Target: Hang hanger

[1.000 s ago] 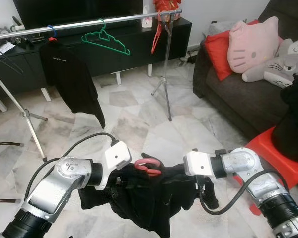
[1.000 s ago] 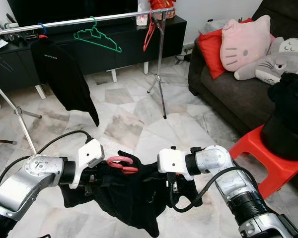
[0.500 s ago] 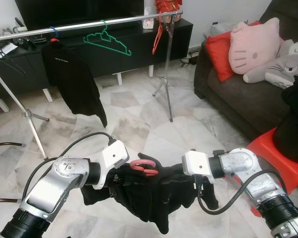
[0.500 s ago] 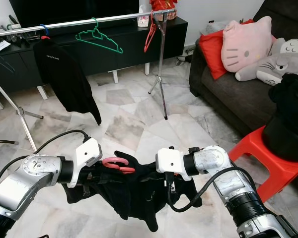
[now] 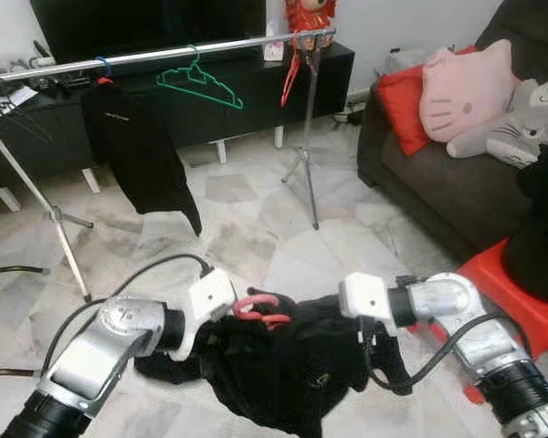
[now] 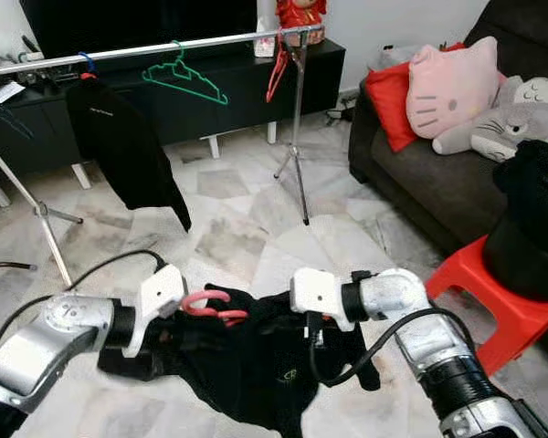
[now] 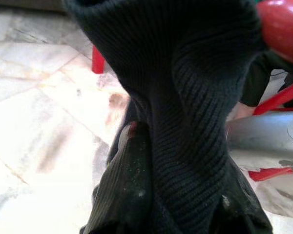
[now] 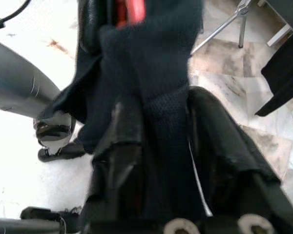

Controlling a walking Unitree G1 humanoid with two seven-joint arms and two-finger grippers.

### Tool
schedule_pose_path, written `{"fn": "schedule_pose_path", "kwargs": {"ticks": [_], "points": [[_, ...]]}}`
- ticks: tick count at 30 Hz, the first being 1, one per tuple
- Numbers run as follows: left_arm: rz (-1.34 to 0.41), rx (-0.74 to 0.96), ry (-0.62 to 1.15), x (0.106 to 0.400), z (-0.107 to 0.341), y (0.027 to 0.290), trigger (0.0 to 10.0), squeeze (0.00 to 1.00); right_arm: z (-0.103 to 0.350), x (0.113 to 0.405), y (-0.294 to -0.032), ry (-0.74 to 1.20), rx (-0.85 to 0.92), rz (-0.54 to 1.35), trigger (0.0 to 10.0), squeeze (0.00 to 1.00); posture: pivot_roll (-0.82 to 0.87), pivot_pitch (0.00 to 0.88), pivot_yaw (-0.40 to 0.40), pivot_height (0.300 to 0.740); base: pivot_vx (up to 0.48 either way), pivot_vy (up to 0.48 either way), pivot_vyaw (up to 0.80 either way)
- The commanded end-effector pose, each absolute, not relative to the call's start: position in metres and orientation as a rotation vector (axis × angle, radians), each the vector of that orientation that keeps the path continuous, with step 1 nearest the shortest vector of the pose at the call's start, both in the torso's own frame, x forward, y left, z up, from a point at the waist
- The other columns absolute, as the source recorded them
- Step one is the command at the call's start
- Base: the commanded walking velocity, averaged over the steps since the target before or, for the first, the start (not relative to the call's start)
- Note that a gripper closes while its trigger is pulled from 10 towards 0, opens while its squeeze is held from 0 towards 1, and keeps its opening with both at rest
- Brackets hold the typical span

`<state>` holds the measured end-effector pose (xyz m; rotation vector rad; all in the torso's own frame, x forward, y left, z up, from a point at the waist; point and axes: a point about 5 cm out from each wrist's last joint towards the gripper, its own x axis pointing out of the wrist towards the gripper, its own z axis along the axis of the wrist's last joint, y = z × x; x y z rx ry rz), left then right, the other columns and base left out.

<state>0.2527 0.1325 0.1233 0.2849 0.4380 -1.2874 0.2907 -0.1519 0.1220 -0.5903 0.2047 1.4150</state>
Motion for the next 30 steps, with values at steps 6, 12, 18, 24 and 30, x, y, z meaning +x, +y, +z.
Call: {"fn": "schedule_pose_path", "kwargs": {"ticks": [6,12,18,24,30], "points": [[-1.286,0.308,0.438,0.254,0.125,0.137,0.0,0.00,0.132,0.289,-0.153,0.181,-0.586,1.438,10.0,1.00,-0.10,0.000,-0.005,0.740,0.000,0.000,0.00],[-1.222,0.308,0.426,0.260,0.125,0.142,0.0,0.00,0.135,0.288,-0.157,0.184,-0.585,1.430,10.0,1.00,-0.10,0.003,-0.002,0.740,0.000,0.000,0.00],[-1.182,0.295,0.420,0.262,0.123,0.145,0.0,0.00,0.143,0.296,-0.166,0.155,-0.589,1.334,10.0,1.00,-0.10,0.009,0.001,0.740,0.000,0.000,0.00],[-1.079,0.274,0.392,0.268,0.121,0.154,0.0,0.00,0.164,0.322,-0.187,0.045,-0.562,0.996,10.0,0.45,-0.10,0.018,-0.001,0.740,0.000,0.000,0.00],[-1.006,0.227,0.357,0.271,0.122,0.158,0.0,0.00,0.179,0.340,-0.222,-0.017,-0.454,0.624,10.0,0.00,-0.11,0.024,0.001,0.740,0.000,0.000,0.00]]}}
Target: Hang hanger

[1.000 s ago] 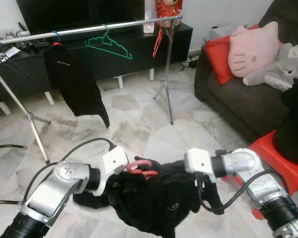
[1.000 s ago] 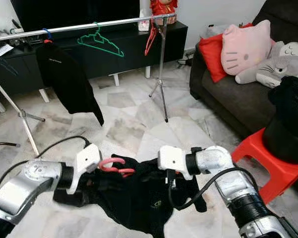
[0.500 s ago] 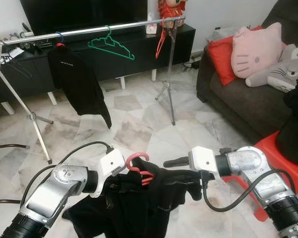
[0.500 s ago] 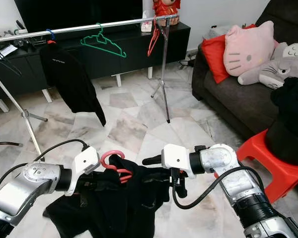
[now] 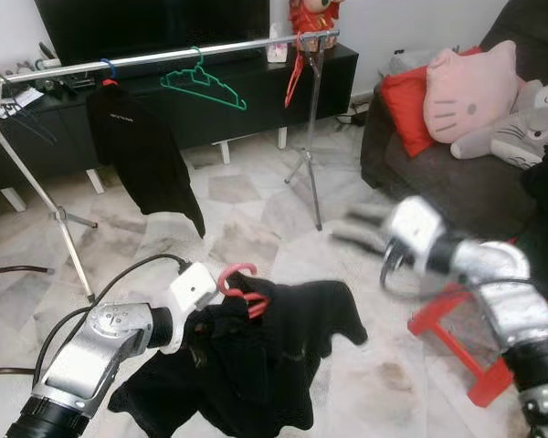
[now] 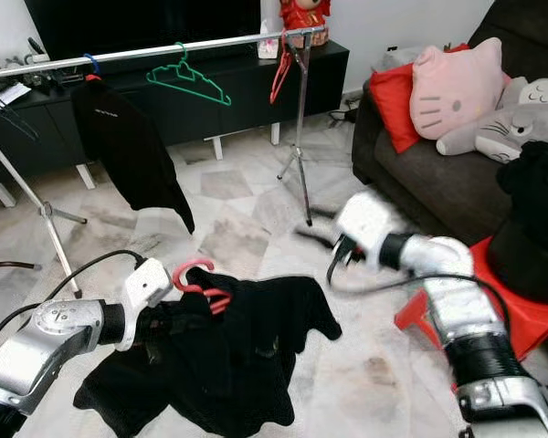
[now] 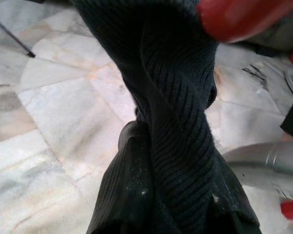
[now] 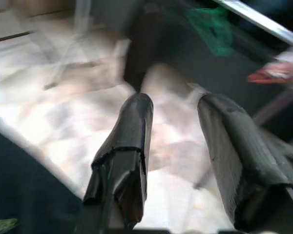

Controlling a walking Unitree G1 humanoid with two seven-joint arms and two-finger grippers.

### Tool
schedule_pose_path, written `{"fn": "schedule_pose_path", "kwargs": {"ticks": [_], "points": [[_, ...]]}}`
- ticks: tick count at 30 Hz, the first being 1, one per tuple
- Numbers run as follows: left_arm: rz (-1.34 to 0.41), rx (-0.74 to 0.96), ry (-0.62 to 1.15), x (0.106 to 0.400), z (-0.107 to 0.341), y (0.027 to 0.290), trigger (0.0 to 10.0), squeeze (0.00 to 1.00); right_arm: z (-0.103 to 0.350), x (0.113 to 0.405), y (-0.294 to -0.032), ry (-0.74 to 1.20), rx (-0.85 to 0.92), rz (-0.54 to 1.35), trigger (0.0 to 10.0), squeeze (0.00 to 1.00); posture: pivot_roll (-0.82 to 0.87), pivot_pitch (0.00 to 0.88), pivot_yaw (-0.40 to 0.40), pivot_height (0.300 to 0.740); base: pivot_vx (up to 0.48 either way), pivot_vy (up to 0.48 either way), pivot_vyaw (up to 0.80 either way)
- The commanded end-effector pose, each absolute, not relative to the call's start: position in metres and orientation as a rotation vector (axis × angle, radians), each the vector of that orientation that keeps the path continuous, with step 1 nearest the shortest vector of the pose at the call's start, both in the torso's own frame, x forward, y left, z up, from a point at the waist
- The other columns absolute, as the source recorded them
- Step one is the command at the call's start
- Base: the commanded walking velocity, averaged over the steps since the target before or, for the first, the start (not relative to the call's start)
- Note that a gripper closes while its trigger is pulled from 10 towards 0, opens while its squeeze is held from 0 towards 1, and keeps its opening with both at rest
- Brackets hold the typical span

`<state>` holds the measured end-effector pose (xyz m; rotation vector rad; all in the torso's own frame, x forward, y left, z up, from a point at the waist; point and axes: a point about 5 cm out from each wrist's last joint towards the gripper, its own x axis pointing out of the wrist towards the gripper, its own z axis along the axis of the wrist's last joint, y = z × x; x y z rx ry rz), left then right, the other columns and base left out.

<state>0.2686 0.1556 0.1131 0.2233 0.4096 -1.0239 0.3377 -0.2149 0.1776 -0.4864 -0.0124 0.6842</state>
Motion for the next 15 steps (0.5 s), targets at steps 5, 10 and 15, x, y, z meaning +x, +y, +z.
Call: {"fn": "schedule_pose_path", "kwargs": {"ticks": [5,10,15], "points": [[-0.875,0.233,0.327,0.280,0.116,0.166,0.0,0.00,0.180,0.342,-0.268,-0.029,-0.272,0.230,10.0,0.00,-0.12,0.030,0.008,0.740,0.000,0.000,0.00],[-0.569,0.211,0.346,0.301,0.100,0.190,10.0,0.00,0.125,0.326,-0.302,0.153,-0.183,-0.037,10.0,0.00,-0.12,0.029,0.012,0.740,0.000,0.000,0.00],[-0.277,0.096,0.320,0.318,0.094,0.205,10.0,0.00,0.036,0.286,-0.297,0.469,-0.068,-0.183,10.0,0.00,-0.13,0.017,0.023,0.740,0.000,0.000,0.00]]}}
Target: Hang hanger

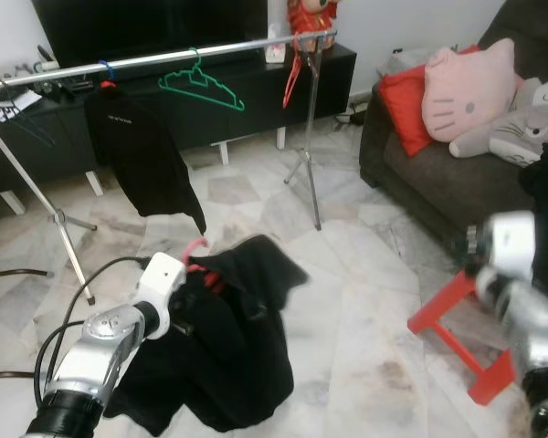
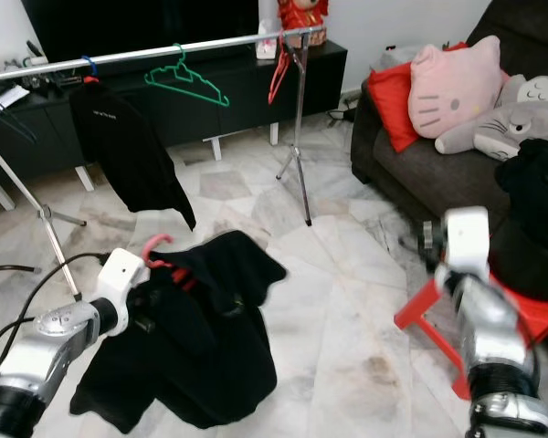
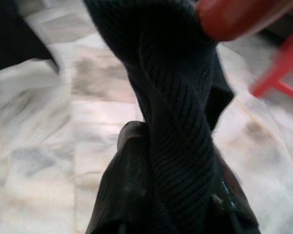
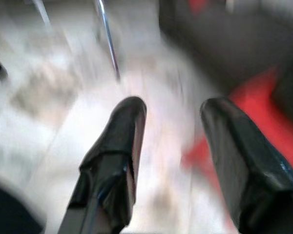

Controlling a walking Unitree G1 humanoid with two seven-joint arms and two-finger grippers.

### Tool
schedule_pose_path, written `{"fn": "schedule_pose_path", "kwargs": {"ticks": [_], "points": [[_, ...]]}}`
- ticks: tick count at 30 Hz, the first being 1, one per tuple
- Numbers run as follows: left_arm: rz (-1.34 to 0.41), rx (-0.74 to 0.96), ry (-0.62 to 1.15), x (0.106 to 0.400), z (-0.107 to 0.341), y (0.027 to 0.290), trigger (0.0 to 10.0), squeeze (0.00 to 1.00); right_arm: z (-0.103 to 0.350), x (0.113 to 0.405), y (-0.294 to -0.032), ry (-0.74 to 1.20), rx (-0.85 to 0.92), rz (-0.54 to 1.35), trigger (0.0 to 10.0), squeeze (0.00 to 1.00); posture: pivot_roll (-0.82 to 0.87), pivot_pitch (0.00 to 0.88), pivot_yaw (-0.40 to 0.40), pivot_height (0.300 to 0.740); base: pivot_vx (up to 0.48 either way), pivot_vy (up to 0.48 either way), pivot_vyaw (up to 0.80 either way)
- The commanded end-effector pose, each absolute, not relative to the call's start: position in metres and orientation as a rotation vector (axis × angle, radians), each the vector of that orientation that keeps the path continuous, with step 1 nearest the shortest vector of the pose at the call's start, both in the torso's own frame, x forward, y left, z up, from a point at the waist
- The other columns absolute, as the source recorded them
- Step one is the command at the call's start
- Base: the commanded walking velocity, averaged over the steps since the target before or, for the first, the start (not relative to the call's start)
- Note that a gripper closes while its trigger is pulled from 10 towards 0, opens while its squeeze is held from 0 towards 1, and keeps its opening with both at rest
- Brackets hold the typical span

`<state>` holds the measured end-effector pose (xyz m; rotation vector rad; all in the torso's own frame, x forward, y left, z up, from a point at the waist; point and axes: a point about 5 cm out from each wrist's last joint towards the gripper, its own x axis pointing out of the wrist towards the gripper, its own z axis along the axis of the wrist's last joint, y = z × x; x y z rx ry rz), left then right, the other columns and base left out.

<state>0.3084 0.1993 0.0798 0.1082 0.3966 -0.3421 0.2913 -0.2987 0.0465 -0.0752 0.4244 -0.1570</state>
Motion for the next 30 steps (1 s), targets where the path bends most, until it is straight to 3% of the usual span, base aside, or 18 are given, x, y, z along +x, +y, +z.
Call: {"fn": "schedule_pose_path", "kwargs": {"ticks": [1,7,14,24,30], "points": [[-0.241,0.085,0.314,0.319,0.093,0.206,10.0,0.00,0.022,0.277,-0.293,0.528,-0.053,-0.200,10.0,0.00,-0.12,0.012,0.026,0.740,0.000,0.000,0.00],[-0.175,0.072,0.285,0.320,0.082,0.198,10.0,0.00,-0.035,0.236,-0.259,0.746,0.016,-0.233,10.0,0.00,-0.11,0.000,0.043,0.740,0.000,0.000,0.00],[-0.127,0.052,0.240,0.312,0.069,0.195,10.0,0.00,-0.058,0.213,-0.238,0.834,0.054,-0.259,10.0,0.00,-0.09,0.000,0.040,0.740,0.000,0.000,0.00],[-0.063,0.072,0.240,0.307,0.058,0.200,10.0,0.00,-0.071,0.195,-0.229,0.907,0.057,-0.254,10.0,0.00,-0.06,0.000,0.014,0.740,0.000,0.000,0.00],[-0.055,0.068,0.232,0.312,0.059,0.201,10.0,0.00,-0.074,0.191,-0.226,0.921,0.046,-0.256,10.0,0.00,-0.08,0.000,0.031,0.740,0.292,0.000,0.00]]}}
